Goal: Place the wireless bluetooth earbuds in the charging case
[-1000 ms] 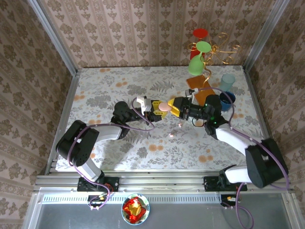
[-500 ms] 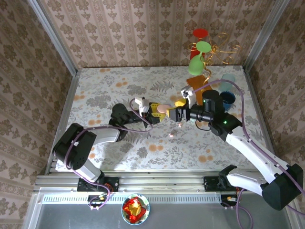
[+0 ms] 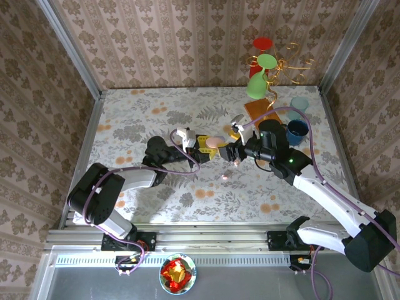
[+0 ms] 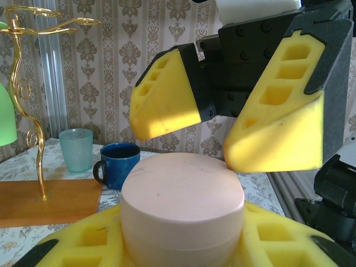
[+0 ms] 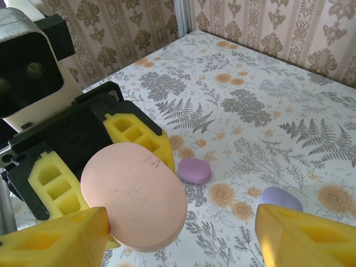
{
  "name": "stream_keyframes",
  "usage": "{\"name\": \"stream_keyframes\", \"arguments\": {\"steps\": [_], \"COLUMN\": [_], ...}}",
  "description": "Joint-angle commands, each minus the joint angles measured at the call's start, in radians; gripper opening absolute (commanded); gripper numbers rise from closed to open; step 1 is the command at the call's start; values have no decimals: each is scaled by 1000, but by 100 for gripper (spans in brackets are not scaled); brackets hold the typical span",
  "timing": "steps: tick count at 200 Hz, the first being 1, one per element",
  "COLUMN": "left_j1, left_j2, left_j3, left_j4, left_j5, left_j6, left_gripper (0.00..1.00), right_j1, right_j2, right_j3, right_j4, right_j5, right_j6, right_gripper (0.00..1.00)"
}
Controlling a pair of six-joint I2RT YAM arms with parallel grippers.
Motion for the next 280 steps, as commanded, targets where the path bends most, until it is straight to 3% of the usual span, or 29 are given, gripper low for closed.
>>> {"name": "stream_keyframes", "arguments": {"steps": [1, 46, 105, 152, 280], "left_j1": [-14, -8, -9, -16, -10], "left_j2": [-13, 2, 6, -8, -7], "left_j3": [29, 34, 46, 28, 23], "left_j4": [61, 61, 60, 59, 59], "left_j5": [40, 37, 62, 102, 87], "left_j6": [-22, -10, -31, 0, -20], "left_gripper": [21, 21, 21, 21, 21], "right_j1": [7, 37, 42, 40, 21], "right_j2": [5, 4, 3, -15, 14], "right_j3": [-7, -24, -37, -49, -23], "right_j4": [22, 19, 45, 152, 186], "right_j5": [19, -25, 53, 169, 112], "right_j6": [-43, -101, -117, -22, 34], "right_gripper": [71, 72, 73, 72, 74]}}
